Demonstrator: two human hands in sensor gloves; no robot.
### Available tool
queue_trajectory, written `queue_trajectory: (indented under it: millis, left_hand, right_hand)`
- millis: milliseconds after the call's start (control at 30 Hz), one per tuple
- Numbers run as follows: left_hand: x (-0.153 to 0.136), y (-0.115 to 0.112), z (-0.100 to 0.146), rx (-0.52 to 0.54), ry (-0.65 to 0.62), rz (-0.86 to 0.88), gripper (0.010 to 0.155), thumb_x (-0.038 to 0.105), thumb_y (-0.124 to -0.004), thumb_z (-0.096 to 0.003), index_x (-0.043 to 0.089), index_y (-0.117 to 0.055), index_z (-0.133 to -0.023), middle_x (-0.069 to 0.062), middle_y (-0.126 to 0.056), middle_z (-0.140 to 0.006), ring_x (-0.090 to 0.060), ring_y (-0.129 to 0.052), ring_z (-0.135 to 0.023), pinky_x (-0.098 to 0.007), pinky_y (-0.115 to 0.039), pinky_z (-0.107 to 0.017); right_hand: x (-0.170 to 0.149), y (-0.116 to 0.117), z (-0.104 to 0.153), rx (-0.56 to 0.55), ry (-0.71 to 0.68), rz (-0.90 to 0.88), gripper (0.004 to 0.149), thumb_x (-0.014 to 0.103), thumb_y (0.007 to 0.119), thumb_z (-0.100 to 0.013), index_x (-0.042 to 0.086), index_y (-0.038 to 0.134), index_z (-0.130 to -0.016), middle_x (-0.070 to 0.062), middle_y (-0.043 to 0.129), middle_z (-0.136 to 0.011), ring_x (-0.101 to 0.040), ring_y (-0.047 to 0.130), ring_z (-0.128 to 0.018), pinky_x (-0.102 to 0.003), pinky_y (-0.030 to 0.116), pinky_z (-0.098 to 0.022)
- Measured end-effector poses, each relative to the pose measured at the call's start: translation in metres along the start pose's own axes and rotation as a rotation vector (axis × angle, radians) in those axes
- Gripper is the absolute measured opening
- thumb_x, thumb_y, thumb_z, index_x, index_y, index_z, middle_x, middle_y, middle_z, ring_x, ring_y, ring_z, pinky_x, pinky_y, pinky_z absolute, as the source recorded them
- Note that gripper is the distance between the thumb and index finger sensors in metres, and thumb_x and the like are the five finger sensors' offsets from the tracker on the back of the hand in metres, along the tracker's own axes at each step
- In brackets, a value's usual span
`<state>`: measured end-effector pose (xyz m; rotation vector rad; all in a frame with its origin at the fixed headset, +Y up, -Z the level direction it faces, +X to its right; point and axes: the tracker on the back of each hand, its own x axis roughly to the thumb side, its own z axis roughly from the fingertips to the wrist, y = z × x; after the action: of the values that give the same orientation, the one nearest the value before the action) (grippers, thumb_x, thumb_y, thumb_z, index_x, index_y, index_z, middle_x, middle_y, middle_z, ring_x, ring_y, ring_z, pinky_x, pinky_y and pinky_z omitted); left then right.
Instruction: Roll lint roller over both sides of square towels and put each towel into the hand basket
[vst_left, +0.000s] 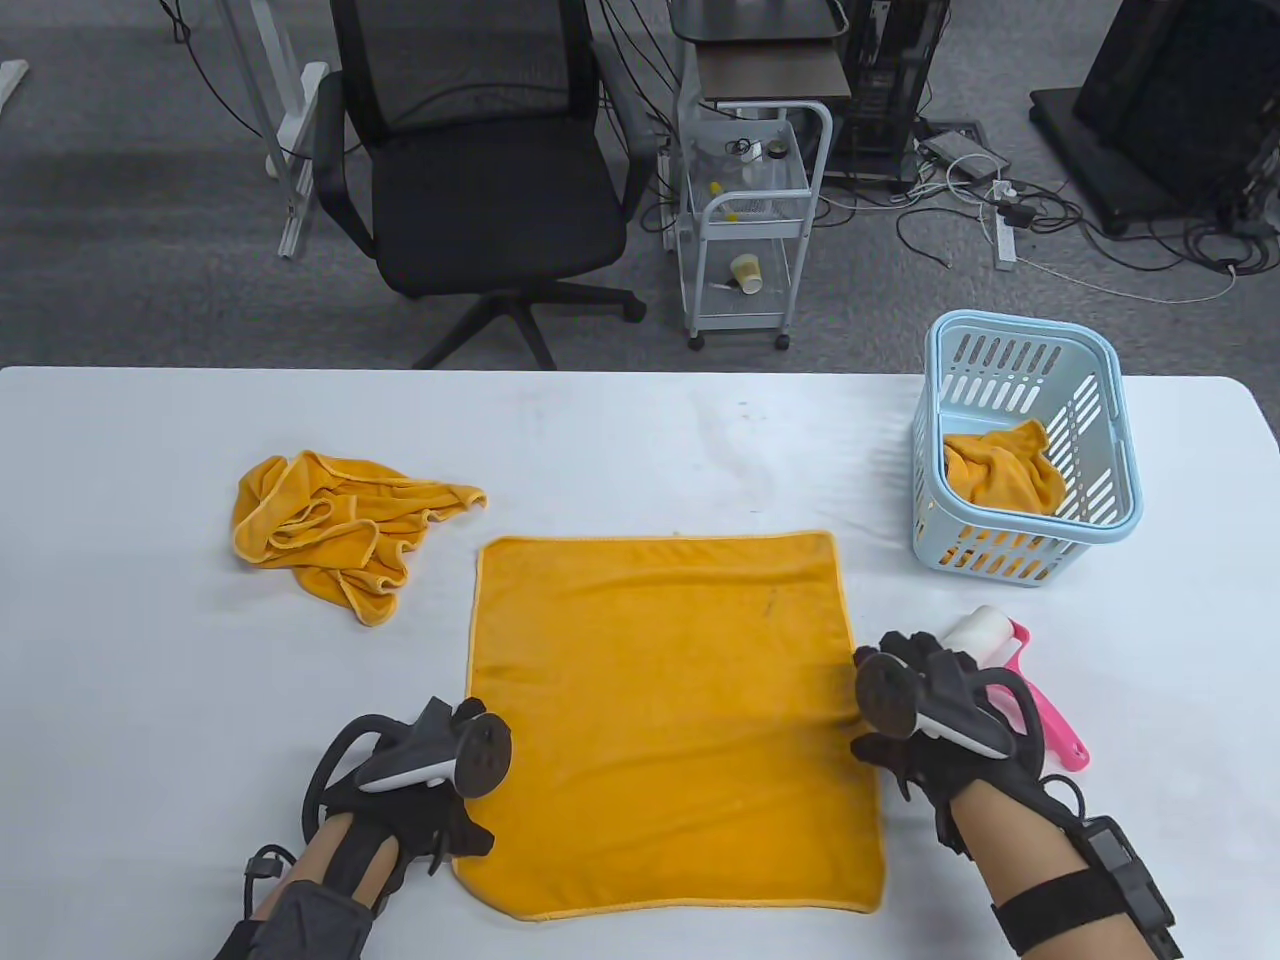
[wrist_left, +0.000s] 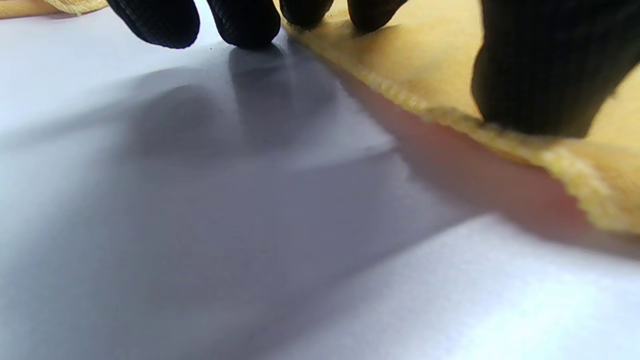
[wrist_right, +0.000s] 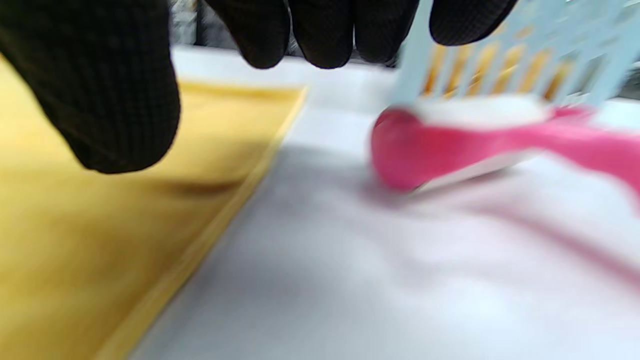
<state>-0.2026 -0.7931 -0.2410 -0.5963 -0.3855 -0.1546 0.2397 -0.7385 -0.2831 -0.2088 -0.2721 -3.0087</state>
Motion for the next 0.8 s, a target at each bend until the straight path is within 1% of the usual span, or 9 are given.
queue_trajectory:
  millis: [33,167,233,300,400,467,600,733,800]
  left_hand:
    - [-0.001,0.0,0.0,0.001,-0.003,0.007,0.099,0.065,-0.092,-0.0321,0.032,-0.039,-0.11,-0.009,-0.028,-0.123,-0.046,-0.047,-0.112,-0.07,-0.05,-0.074]
    - [0.0,0.0,-0.001,0.002,-0.012,0.004,0.1,0.065,-0.092,-0.0318,0.031,-0.038,-0.11,-0.01,-0.028,-0.123,-0.047,-0.047,-0.111,-0.07,-0.051,-0.074]
    - [0.0,0.001,-0.002,0.005,-0.013,-0.002,0.1,0.064,-0.092,-0.0317,0.031,-0.039,-0.11,-0.01,-0.029,-0.123,-0.047,-0.048,-0.111,-0.07,-0.052,-0.074]
    - [0.0,0.0,-0.002,0.008,-0.016,0.001,0.1,0.064,-0.092,-0.0317,0.03,-0.039,-0.11,-0.01,-0.029,-0.123,-0.048,-0.048,-0.111,-0.07,-0.051,-0.074]
    - [0.0,0.001,-0.002,0.011,-0.019,0.006,0.1,0.064,-0.093,-0.0317,0.03,-0.04,-0.11,-0.011,-0.029,-0.123,-0.048,-0.049,-0.11,-0.07,-0.051,-0.074]
    - [0.0,0.001,-0.002,0.011,-0.019,0.004,0.1,0.064,-0.093,-0.0318,0.03,-0.04,-0.11,-0.011,-0.03,-0.123,-0.048,-0.049,-0.11,-0.07,-0.051,-0.074]
    - [0.0,0.001,-0.002,0.011,-0.018,0.004,0.1,0.064,-0.093,-0.0319,0.03,-0.04,-0.11,-0.011,-0.03,-0.123,-0.048,-0.049,-0.11,-0.071,-0.051,-0.074]
    - [0.0,0.001,-0.003,0.012,-0.016,0.007,0.1,0.064,-0.093,-0.032,0.03,-0.041,-0.11,-0.011,-0.03,-0.123,-0.048,-0.049,-0.11,-0.071,-0.051,-0.074]
    - [0.0,0.001,-0.003,0.012,-0.017,0.009,0.099,0.064,-0.093,-0.0321,0.03,-0.041,-0.11,-0.011,-0.03,-0.123,-0.048,-0.049,-0.11,-0.071,-0.051,-0.074]
  right_hand:
    - [-0.01,-0.004,0.0,-0.015,0.048,0.009,0.097,0.057,0.094,-0.039,0.016,0.047,-0.113,-0.018,0.047,-0.115,-0.049,0.048,-0.105,-0.07,0.053,-0.069]
    - [-0.048,-0.004,-0.001,0.026,0.252,0.065,0.102,0.059,0.094,-0.039,0.01,0.043,-0.113,-0.022,0.049,-0.113,-0.051,0.052,-0.103,-0.07,0.056,-0.066]
    - [-0.062,0.001,-0.002,0.091,0.327,0.063,0.104,0.059,0.093,-0.04,0.006,0.042,-0.113,-0.024,0.048,-0.112,-0.053,0.053,-0.102,-0.07,0.057,-0.065]
    - [-0.075,0.008,-0.003,0.103,0.42,0.074,0.103,0.059,0.094,-0.04,0.003,0.044,-0.112,-0.027,0.051,-0.111,-0.055,0.057,-0.099,-0.069,0.06,-0.064]
    - [-0.088,0.021,-0.008,0.178,0.512,0.039,0.1,0.056,0.093,-0.042,0.001,0.046,-0.111,-0.029,0.054,-0.108,-0.056,0.062,-0.097,-0.069,0.062,-0.062]
    - [-0.093,0.029,-0.011,0.184,0.538,0.015,0.093,0.052,0.092,-0.044,0.002,0.05,-0.11,-0.029,0.058,-0.106,-0.055,0.066,-0.095,-0.067,0.065,-0.061]
    - [-0.095,0.039,-0.017,0.128,0.584,0.009,0.06,0.039,0.088,-0.05,0.01,0.071,-0.1,-0.019,0.078,-0.097,-0.048,0.08,-0.089,-0.063,0.072,-0.058]
    - [-0.084,0.029,-0.02,0.109,0.515,-0.056,0.055,0.035,0.09,-0.049,0.011,0.076,-0.097,-0.021,0.083,-0.092,-0.047,0.088,-0.082,-0.061,0.08,-0.053]
    - [-0.063,0.014,-0.02,0.071,0.389,-0.056,0.055,0.036,0.092,-0.048,0.012,0.077,-0.096,-0.02,0.086,-0.09,-0.046,0.091,-0.079,-0.06,0.083,-0.051]
